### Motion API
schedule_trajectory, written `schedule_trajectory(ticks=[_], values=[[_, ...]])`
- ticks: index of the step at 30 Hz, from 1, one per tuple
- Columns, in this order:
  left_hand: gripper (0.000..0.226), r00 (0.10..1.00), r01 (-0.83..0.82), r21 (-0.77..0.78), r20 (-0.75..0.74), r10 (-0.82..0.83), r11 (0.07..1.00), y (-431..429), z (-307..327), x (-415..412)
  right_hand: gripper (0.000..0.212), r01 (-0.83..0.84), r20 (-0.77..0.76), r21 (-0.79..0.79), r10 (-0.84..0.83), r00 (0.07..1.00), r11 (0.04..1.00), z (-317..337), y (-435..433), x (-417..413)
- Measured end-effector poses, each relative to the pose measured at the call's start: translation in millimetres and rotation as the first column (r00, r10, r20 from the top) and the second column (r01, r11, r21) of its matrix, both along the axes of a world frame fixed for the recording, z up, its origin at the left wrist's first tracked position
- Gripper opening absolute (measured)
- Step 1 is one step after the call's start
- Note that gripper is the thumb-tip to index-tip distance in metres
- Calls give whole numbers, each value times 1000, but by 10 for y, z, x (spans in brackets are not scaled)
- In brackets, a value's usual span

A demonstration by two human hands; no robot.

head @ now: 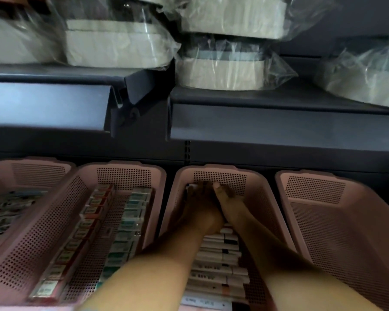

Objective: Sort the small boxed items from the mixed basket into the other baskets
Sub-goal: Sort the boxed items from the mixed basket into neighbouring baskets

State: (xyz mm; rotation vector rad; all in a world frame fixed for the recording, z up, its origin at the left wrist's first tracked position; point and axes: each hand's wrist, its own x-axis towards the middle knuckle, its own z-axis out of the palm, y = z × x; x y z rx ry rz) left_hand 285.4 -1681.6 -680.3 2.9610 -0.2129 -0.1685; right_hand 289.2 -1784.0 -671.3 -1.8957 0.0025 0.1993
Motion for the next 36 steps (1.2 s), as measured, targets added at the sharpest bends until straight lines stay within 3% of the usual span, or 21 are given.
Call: schedule_trajectory(ticks=[4, 8, 13, 19, 24, 28, 34, 36], values=[[73, 998, -27, -34, -54, 25, 999, -41, 109, -55, 36, 25, -35, 84, -22, 999, 996, 16, -1, -35], [73, 997, -11, 33, -81, 14, 999, -80, 305, -161, 31, 55, -42, 162, -49, 998, 985, -25, 14, -45], [74, 998, 27, 18, -52, -26, 999, -41, 241, -143, 39, 53, 72, 72, -58, 996, 996, -121, 50, 7], [72, 999, 31, 25, -45, -30, 999, -9, 241, -139, 46, 5, 51, 81, -9, 999, 997, -173, 57, 54], [80, 996, 22, 46, -88, -18, 999, -30, 326, -201, 73, -18, 47, 39, 16, 999, 999, -168, 96, 49], [81, 996, 12, 22, -94, -10, 1000, -19, 294, -187, 52, 24, 64, 89, -30, 997, 996, -197, 89, 58], [85, 991, 11, 41, -133, -5, 999, -5, 182, -108, 82, -32, 36, 37, 31, 999, 999, -198, 84, 93], [86, 989, -14, 14, -145, 16, 1000, -2, 103, -42, 69, -30, 6, 76, 30, 1000, 997, -172, 70, 90]])
